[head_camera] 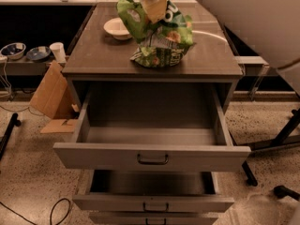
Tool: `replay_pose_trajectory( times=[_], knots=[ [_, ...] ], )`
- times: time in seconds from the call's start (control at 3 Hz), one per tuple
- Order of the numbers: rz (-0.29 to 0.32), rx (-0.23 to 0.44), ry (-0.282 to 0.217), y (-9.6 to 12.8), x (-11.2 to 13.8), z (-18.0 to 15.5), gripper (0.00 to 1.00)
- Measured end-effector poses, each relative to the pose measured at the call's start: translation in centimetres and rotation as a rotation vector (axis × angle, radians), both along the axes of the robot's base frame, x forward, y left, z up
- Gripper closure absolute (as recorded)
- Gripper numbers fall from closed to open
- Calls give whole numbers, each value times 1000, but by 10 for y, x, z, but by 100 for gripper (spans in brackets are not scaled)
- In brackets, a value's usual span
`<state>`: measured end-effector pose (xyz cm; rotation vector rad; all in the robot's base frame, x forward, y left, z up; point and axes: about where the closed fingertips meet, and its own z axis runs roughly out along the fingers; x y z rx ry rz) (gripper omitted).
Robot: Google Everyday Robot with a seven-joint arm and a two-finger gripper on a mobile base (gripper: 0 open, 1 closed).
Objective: Pick green rice chip bag from top drawer and place on counter
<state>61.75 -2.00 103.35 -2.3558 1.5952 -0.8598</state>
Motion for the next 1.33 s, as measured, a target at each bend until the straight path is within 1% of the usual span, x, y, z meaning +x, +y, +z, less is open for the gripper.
replay_pose_trajectory(
  times=[0.33,0.67,1.0,1.33],
  knots=[
    [-63,32,-42,-3,25,9,100],
    [-135,65,-86,-3,48,9,100],
    [-223,82,-134,0,79,6,100],
    [-264,78,-152,2,97,4,100]
  ],
)
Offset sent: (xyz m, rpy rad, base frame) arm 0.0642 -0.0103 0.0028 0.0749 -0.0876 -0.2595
